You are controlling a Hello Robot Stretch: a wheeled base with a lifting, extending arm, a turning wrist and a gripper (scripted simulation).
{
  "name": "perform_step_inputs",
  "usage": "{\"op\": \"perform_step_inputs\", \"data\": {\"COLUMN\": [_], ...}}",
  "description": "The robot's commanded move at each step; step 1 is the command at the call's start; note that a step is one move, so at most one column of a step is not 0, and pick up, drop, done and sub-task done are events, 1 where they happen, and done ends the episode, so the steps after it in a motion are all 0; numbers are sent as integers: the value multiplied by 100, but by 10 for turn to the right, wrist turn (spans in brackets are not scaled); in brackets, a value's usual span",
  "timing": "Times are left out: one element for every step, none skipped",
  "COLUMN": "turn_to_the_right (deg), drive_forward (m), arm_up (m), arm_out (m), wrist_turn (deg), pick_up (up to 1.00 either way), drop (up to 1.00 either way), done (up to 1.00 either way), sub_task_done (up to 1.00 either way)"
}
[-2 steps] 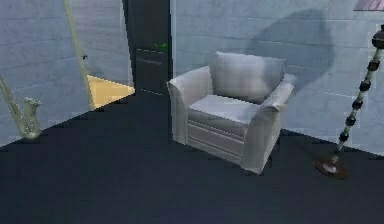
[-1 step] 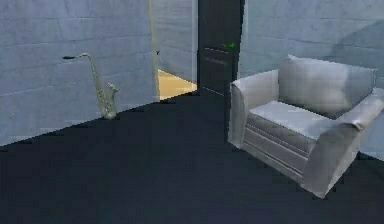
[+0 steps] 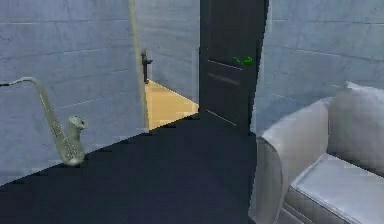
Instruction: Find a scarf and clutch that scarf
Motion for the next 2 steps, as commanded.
{"op": "perform_step_inputs", "data": {"turn_to_the_right": [0, 0], "drive_forward": [100, 100], "arm_up": [0, 0], "arm_out": [0, 0], "wrist_turn": [0, 0], "pick_up": [0, 0], "drop": [0, 0], "done": [0, 0], "sub_task_done": [0, 0]}}
